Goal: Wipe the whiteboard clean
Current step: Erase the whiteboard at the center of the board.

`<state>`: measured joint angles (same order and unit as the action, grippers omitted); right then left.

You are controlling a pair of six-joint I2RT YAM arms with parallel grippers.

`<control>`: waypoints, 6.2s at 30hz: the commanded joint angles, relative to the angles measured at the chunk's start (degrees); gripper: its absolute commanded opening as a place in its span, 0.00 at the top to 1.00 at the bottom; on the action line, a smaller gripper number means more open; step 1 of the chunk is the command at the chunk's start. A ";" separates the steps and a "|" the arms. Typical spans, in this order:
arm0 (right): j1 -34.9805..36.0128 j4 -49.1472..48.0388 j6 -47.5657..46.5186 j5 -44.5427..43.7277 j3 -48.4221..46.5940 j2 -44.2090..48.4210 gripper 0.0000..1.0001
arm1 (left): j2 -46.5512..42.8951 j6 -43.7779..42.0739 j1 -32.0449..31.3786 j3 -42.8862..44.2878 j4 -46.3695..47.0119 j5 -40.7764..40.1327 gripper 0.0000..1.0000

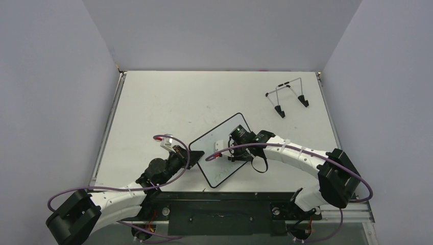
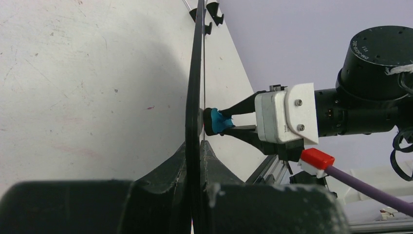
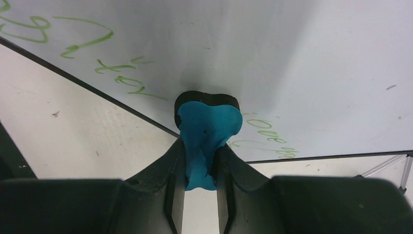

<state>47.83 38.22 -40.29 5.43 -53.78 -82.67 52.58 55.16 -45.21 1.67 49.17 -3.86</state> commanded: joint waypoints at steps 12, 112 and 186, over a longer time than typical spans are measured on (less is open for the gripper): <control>-1.05 1.42 -1.62 3.18 -0.92 1.33 1.00 | -1.40 0.92 0.37 3.06 8.09 1.93 1.00; -6.21 4.06 -6.14 -0.16 1.15 1.93 1.00 | -3.00 1.05 0.94 2.32 8.01 0.84 1.00; -5.66 0.77 -2.01 2.10 0.97 3.59 1.00 | -1.21 1.07 1.15 3.34 8.15 2.70 1.00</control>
<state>39.53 37.80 -40.91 3.49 -52.01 -80.68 50.81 55.31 -44.40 1.69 47.13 -2.46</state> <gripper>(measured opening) 0.198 0.029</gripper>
